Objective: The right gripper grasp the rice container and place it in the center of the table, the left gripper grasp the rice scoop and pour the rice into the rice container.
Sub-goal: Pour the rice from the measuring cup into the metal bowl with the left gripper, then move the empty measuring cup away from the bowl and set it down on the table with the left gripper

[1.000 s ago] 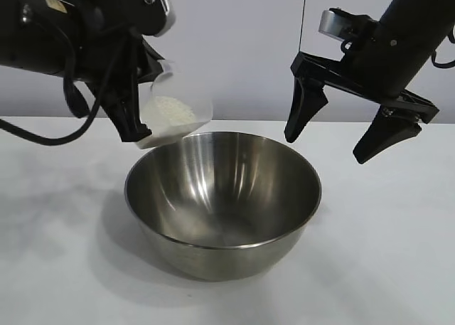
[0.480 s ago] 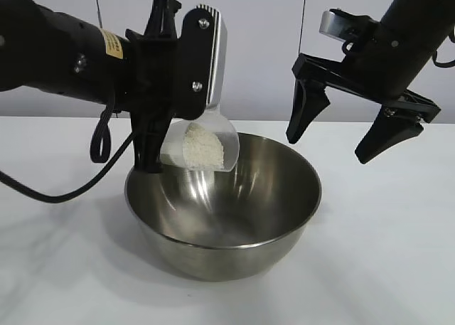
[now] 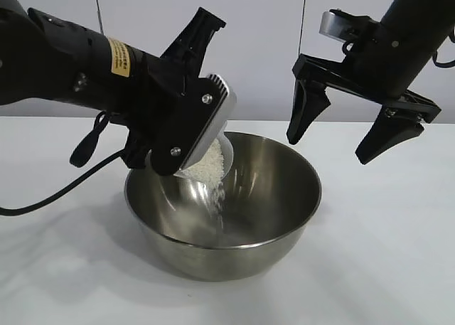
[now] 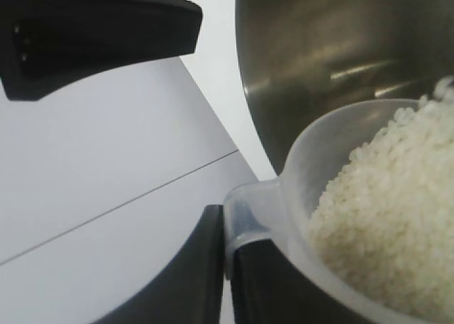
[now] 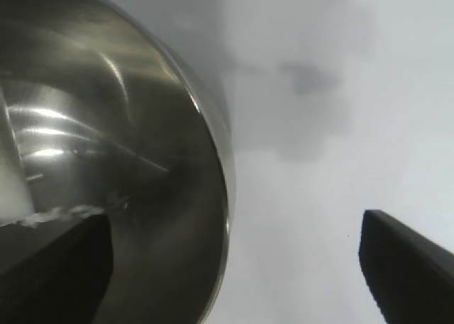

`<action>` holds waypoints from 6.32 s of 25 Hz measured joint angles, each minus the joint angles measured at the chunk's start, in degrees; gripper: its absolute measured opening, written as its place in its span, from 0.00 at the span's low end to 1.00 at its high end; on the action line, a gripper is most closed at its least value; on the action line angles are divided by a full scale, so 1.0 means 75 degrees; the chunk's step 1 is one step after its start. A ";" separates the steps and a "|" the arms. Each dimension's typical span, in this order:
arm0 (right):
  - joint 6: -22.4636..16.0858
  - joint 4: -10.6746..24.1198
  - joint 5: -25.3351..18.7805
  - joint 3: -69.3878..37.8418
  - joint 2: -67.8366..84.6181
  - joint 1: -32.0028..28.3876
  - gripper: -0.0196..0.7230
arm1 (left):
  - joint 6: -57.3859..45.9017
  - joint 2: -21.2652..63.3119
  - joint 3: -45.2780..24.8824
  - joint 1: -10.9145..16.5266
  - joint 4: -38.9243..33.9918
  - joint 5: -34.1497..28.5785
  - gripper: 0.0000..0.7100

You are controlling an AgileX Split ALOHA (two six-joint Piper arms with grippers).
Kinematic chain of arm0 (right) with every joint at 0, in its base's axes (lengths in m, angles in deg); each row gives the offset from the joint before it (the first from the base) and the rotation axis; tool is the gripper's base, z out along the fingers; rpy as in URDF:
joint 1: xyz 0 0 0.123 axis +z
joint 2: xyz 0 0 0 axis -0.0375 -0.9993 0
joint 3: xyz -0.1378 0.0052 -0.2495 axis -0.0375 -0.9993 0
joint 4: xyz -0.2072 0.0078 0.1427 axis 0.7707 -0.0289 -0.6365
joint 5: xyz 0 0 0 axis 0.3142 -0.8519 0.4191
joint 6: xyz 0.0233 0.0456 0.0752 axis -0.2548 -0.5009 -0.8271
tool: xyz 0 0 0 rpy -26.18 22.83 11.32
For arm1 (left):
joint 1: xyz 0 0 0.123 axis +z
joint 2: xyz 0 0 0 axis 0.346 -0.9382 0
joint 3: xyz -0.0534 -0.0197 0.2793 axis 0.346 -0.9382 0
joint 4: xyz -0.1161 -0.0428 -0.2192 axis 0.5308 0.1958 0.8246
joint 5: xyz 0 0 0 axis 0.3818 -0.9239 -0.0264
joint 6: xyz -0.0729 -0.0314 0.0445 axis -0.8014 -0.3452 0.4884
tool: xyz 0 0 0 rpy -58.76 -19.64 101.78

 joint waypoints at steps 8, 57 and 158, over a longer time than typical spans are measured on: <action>0.0000 0.0000 -0.0040 0.0000 0.0000 0.0000 0.90 | 0.1010 0.0000 0.0000 0.0000 -0.0033 0.0077 0.01; 0.0000 0.0190 -0.0030 0.0000 0.0000 0.0000 0.90 | 0.1555 0.0000 0.0000 0.0000 -0.3162 -0.0609 0.01; 0.0000 0.0057 0.0831 0.0000 0.0000 0.0000 0.90 | -1.2714 -0.2833 -0.2893 0.3994 0.2269 0.6037 0.42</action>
